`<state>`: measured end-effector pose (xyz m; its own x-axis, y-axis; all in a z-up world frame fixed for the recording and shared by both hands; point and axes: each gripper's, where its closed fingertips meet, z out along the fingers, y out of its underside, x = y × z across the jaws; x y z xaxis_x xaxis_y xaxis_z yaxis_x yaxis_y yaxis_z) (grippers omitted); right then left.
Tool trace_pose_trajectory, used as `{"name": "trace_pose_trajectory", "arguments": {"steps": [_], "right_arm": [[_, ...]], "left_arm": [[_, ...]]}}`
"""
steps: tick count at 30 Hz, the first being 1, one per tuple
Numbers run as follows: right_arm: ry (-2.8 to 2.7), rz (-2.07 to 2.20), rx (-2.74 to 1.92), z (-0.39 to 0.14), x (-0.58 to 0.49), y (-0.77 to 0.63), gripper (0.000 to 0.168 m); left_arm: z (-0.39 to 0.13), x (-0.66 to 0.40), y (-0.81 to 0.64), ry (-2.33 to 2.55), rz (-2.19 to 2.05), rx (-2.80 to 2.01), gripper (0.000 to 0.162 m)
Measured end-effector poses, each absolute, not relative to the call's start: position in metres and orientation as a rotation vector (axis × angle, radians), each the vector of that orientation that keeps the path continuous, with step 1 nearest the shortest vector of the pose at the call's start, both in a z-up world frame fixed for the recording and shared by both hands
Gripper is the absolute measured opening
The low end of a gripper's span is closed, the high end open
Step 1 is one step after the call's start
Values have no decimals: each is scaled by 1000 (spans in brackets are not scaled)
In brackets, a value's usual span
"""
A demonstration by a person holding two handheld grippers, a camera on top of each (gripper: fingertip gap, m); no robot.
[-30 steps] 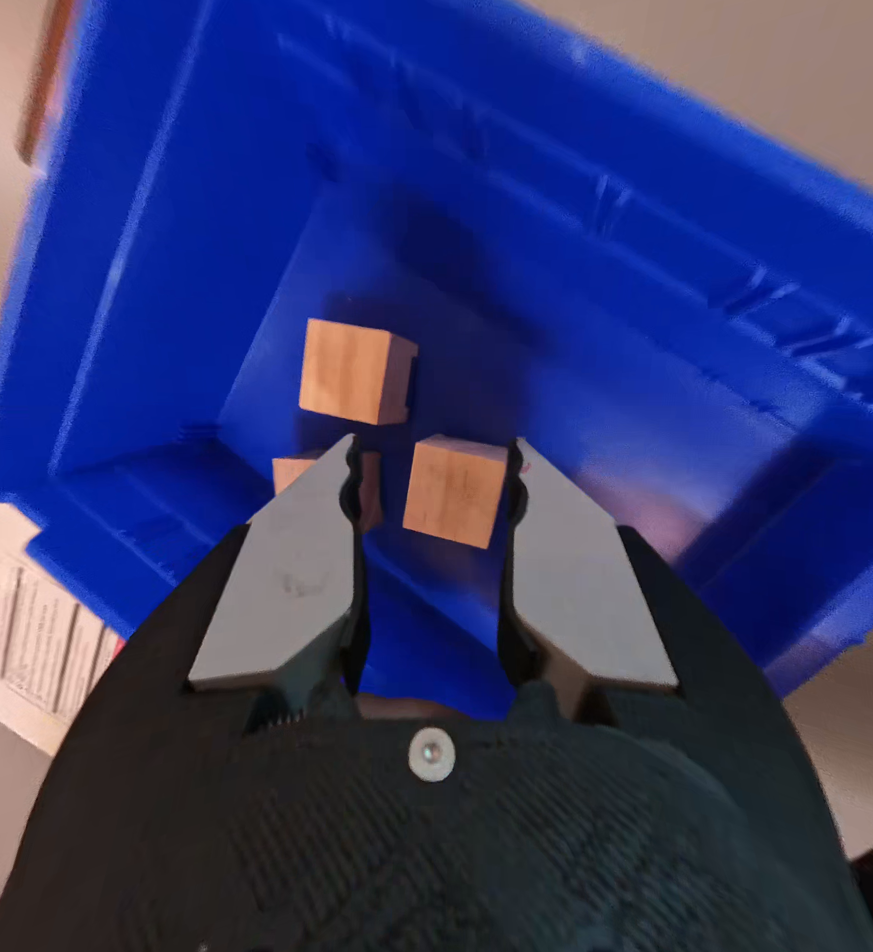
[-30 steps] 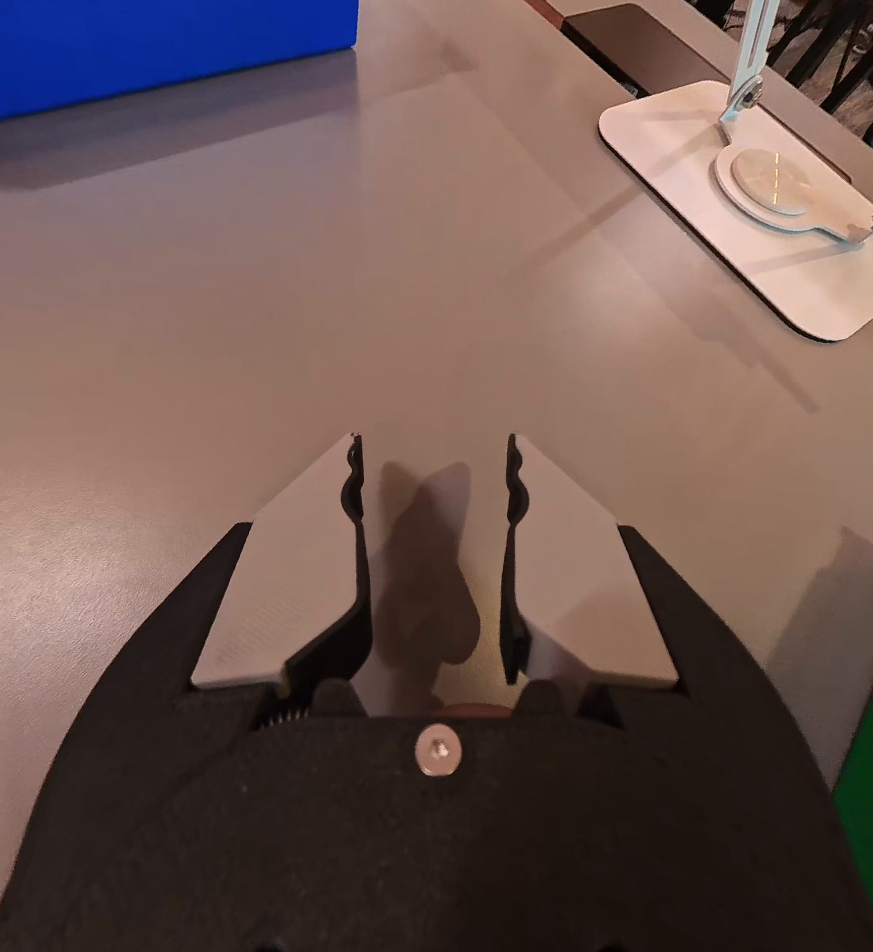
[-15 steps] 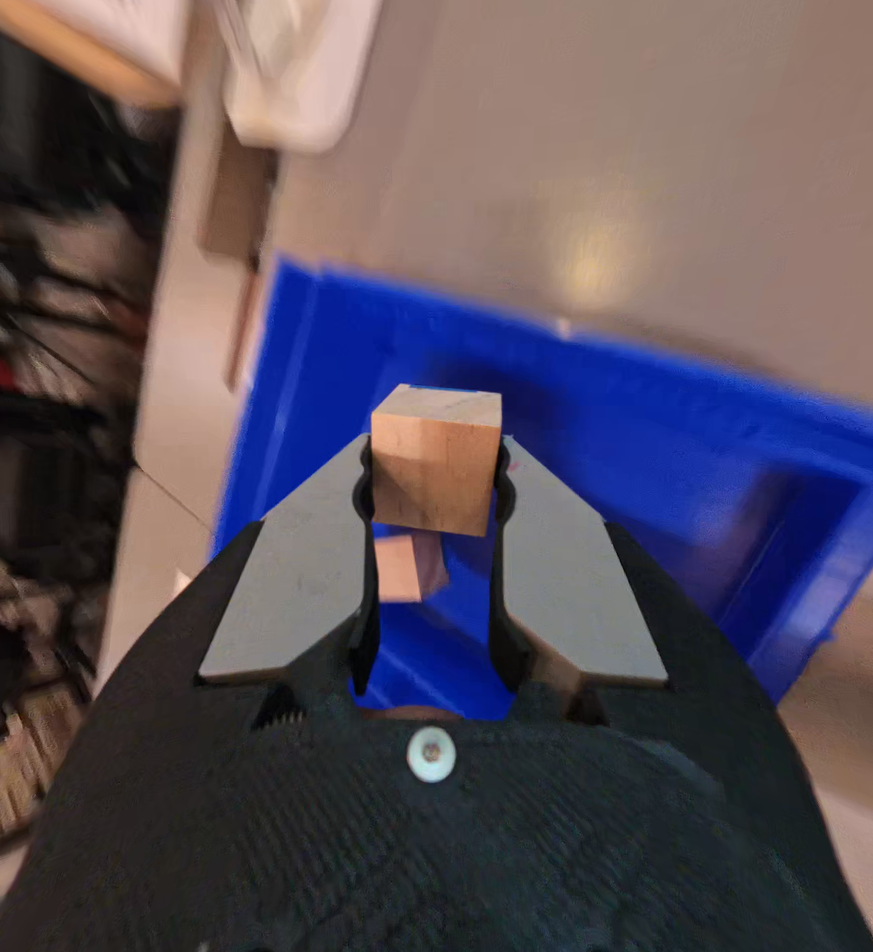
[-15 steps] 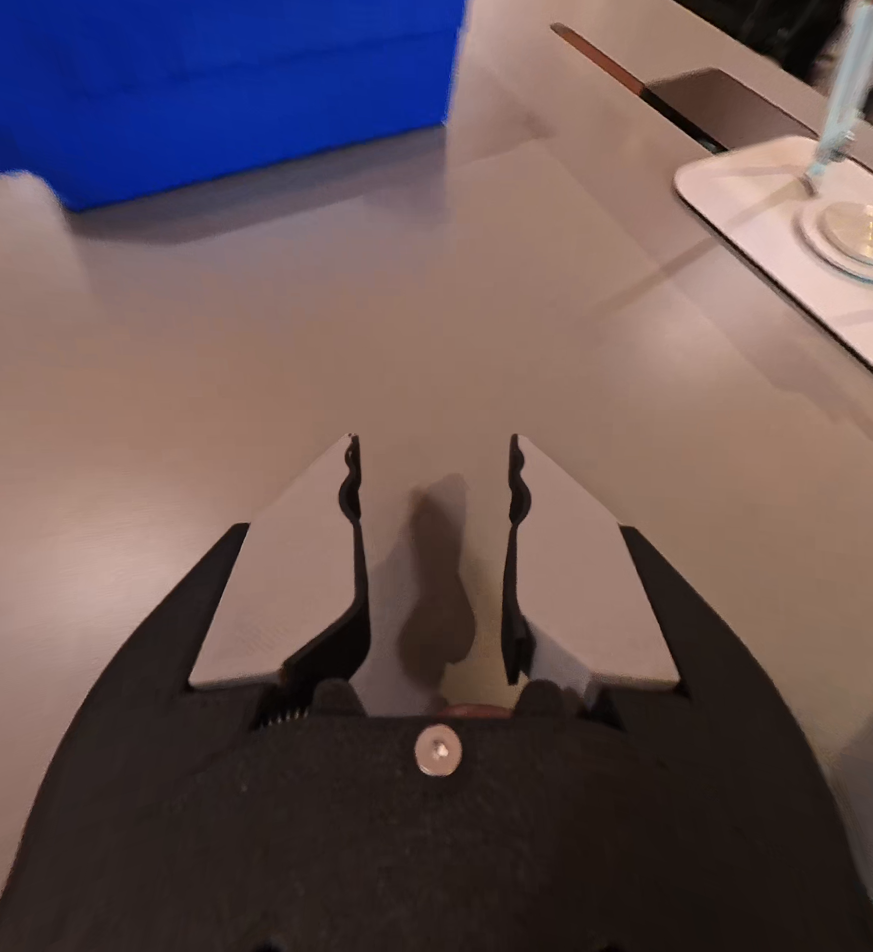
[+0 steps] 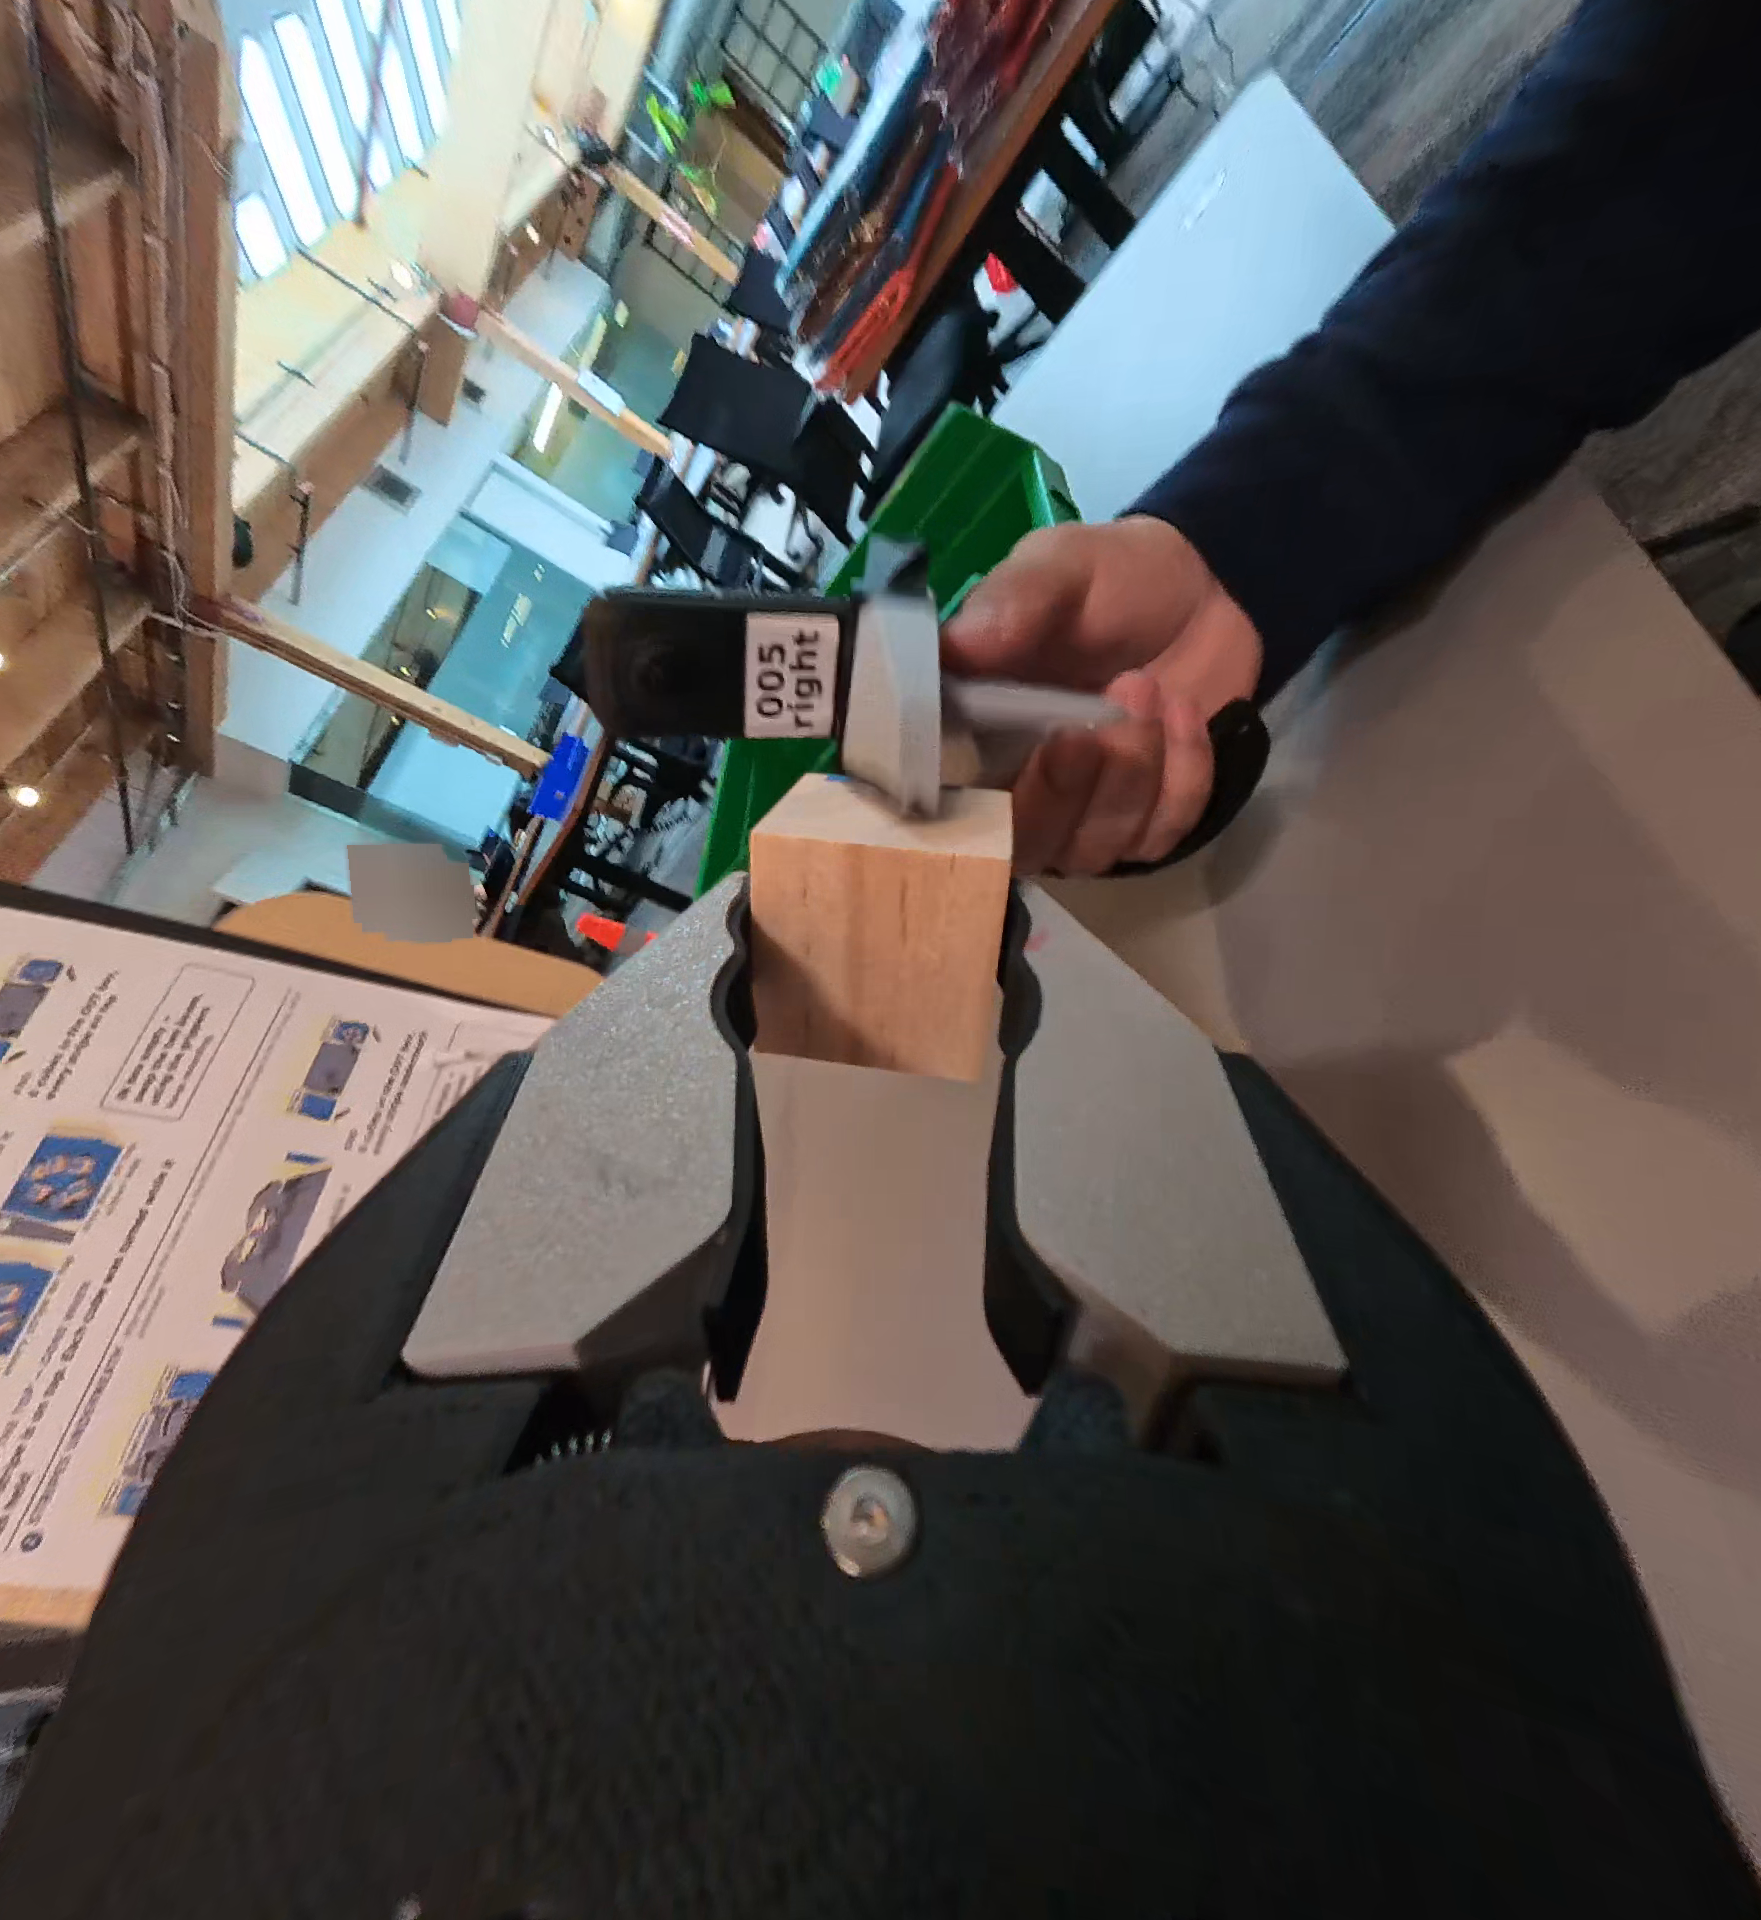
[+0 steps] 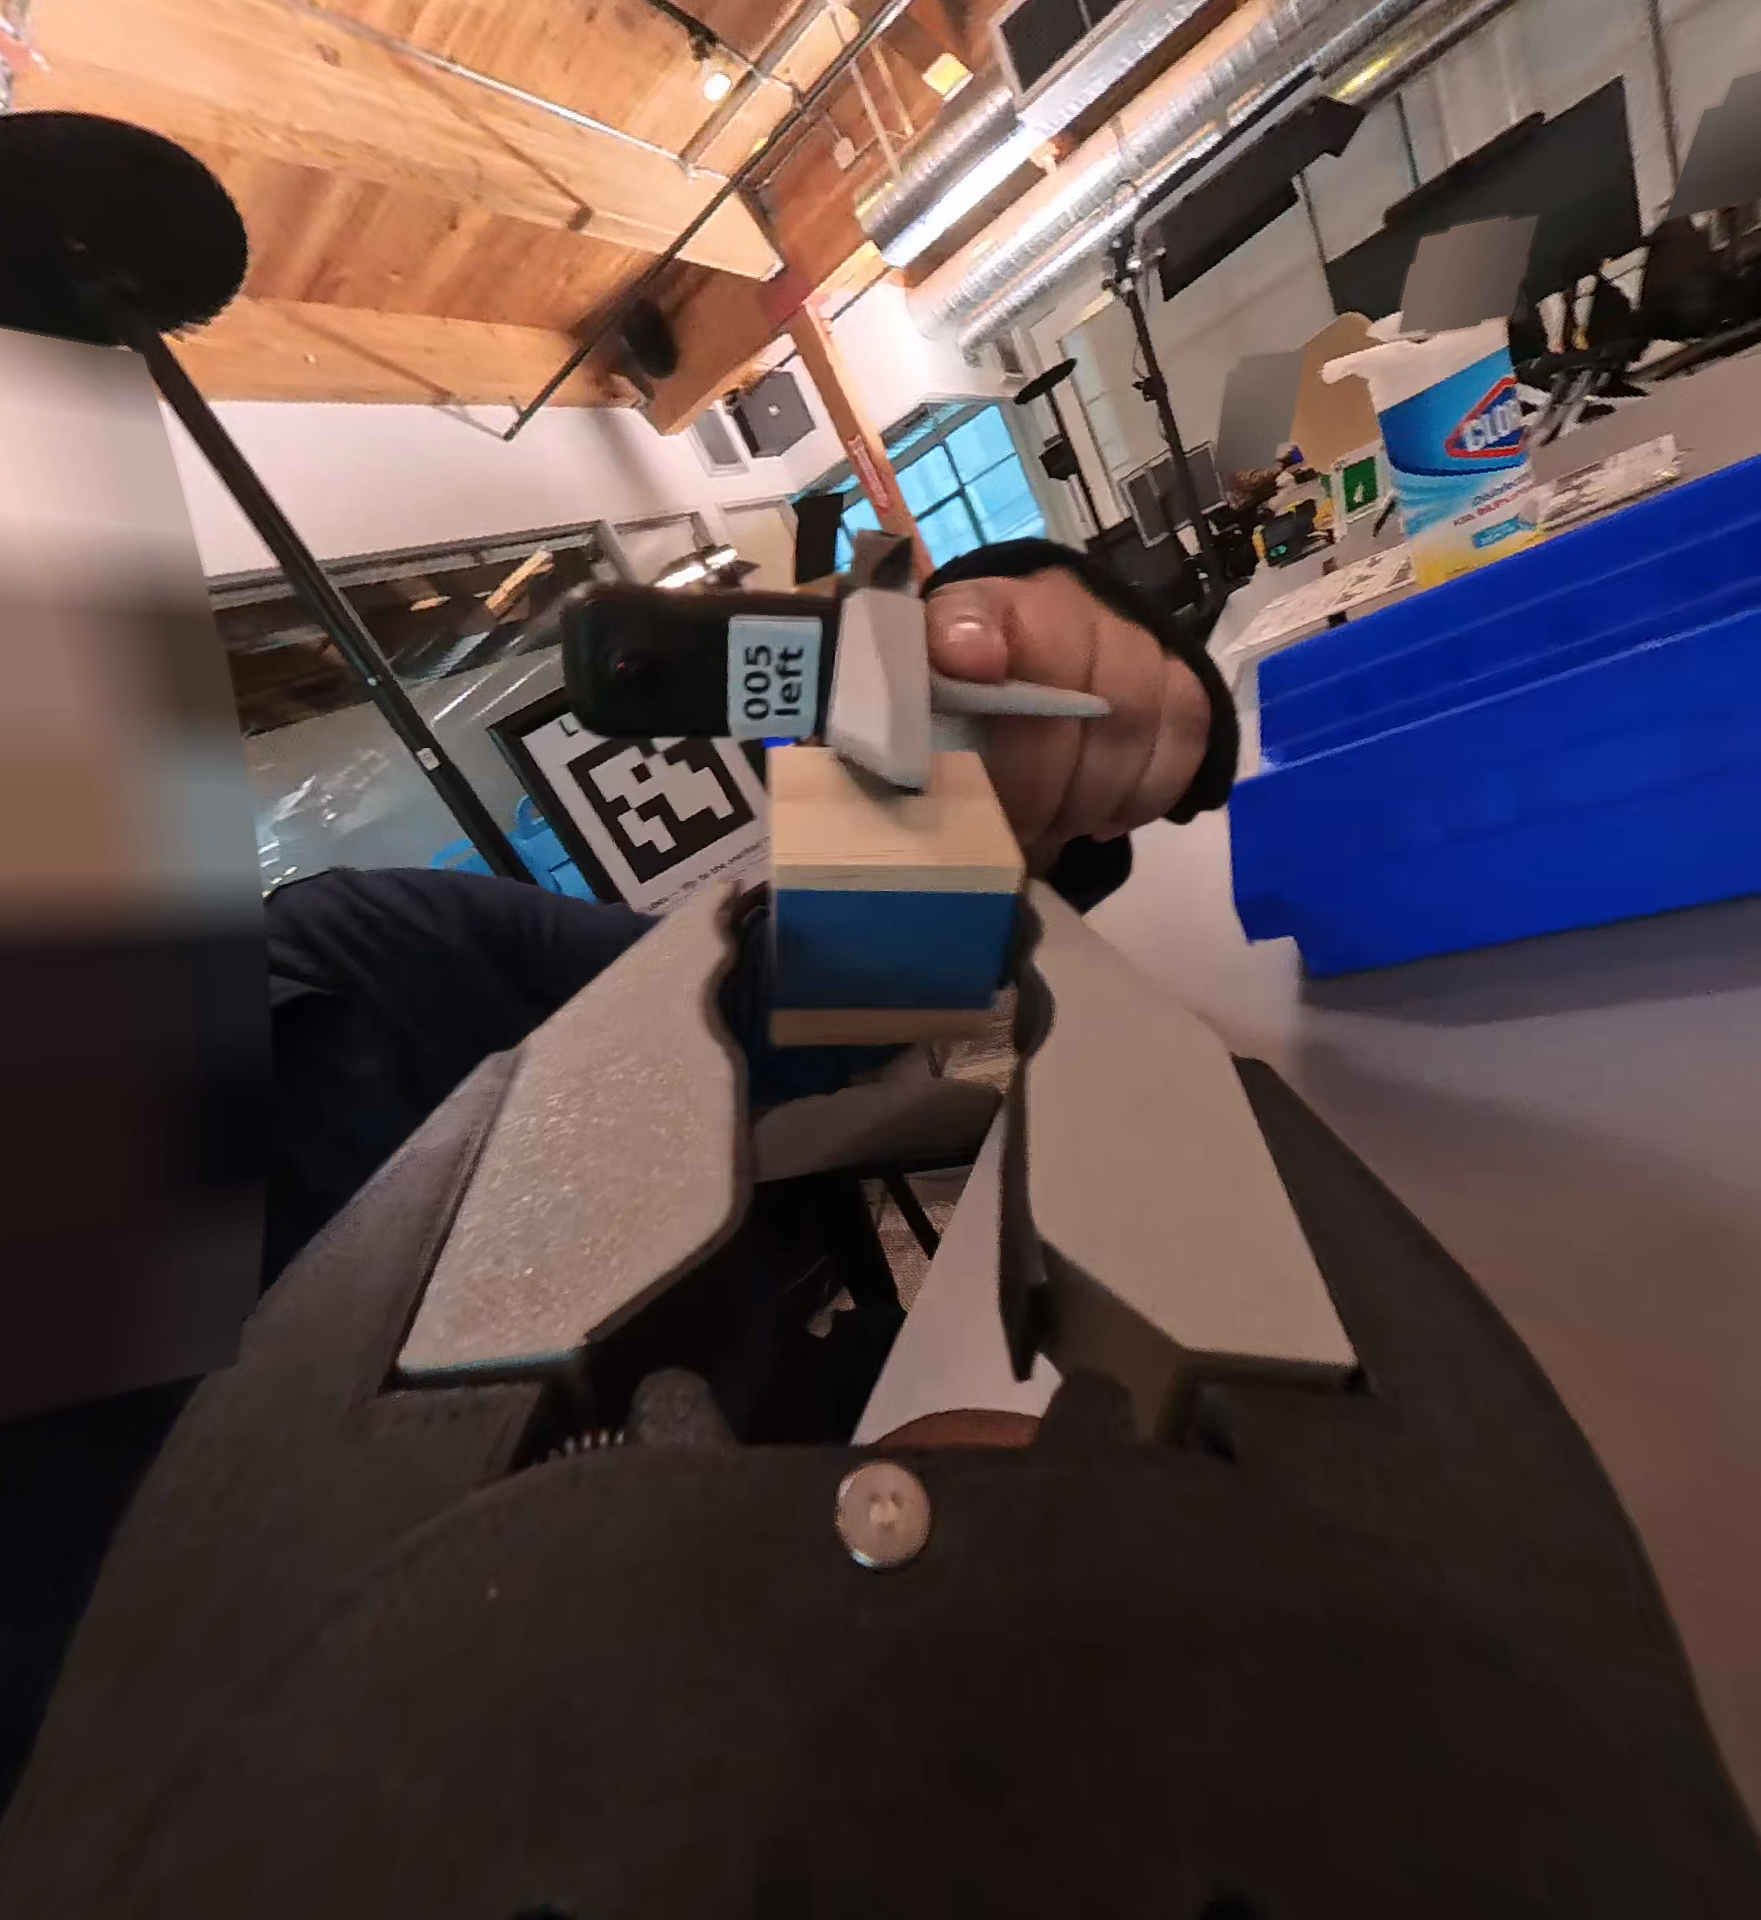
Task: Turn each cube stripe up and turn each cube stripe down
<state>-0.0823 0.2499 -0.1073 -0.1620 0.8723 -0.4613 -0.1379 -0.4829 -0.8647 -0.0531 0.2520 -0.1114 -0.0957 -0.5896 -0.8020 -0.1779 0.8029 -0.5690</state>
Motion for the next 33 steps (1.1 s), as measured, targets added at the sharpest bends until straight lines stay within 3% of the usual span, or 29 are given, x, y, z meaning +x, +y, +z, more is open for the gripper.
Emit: {"name": "trace_pose_trajectory", "arguments": {"steps": [8,10,15,21,25,28,33], "right_arm": [[-738,1500,-1507,-120,-58,289,42],[-719,1413,-1548,-125,-54,297,42],[-667,1080,-1596,-127,-38,319,42],[-541,443,-1424,-72,25,328,42],[-345,384,-1337,-23,100,316,42],[-240,236,-1551,-40,170,334,42],[-151,-30,-2088,-139,266,362,42]], "left_arm": [[-130,-30,290,1452,-354,-685,45],[-137,-29,296,1387,-455,-748,54],[-154,-26,307,1336,-596,-959,58],[-202,-16,329,1392,-449,-1137,58],[-216,-17,345,1396,-369,-1224,56],[-218,-22,356,1348,-416,-1320,56],[-221,-26,366,1313,-417,-1382,53]]}}
